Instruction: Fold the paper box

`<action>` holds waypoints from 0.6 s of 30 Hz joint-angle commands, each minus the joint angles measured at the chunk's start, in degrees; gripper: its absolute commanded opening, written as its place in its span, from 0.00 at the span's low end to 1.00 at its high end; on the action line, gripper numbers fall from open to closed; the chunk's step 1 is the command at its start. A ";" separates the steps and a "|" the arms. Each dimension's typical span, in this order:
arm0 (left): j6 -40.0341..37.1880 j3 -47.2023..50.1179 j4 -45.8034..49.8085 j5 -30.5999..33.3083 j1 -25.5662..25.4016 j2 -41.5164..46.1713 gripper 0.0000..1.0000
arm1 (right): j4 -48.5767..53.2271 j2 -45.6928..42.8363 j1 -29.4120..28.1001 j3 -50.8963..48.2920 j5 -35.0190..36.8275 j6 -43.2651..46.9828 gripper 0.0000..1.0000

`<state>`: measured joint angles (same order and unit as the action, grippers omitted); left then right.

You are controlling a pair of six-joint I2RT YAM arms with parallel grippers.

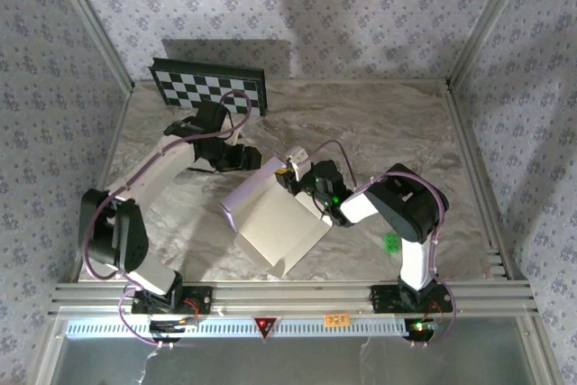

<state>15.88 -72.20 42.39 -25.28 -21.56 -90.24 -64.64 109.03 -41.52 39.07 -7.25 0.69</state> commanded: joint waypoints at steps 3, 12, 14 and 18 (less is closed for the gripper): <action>-2.51 -3.12 1.53 -3.09 2.60 -3.51 0.62 | 0.13 0.04 -0.20 1.58 0.15 0.63 0.30; -3.70 -3.92 -1.71 -13.22 3.28 -11.77 0.58 | 0.32 2.07 -0.13 3.45 -0.49 0.41 0.28; -4.17 -3.99 -1.96 -14.42 3.28 -12.96 0.57 | 0.04 2.58 -0.06 3.78 -0.42 0.15 0.27; -3.77 -3.52 -2.78 -15.86 3.42 -10.75 0.57 | -0.26 2.70 -0.18 3.48 -0.32 0.19 0.24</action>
<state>13.28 -76.73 39.92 -40.73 -17.15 -100.31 -64.79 110.48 -40.75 41.45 -6.28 0.89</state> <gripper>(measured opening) 0.571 0.247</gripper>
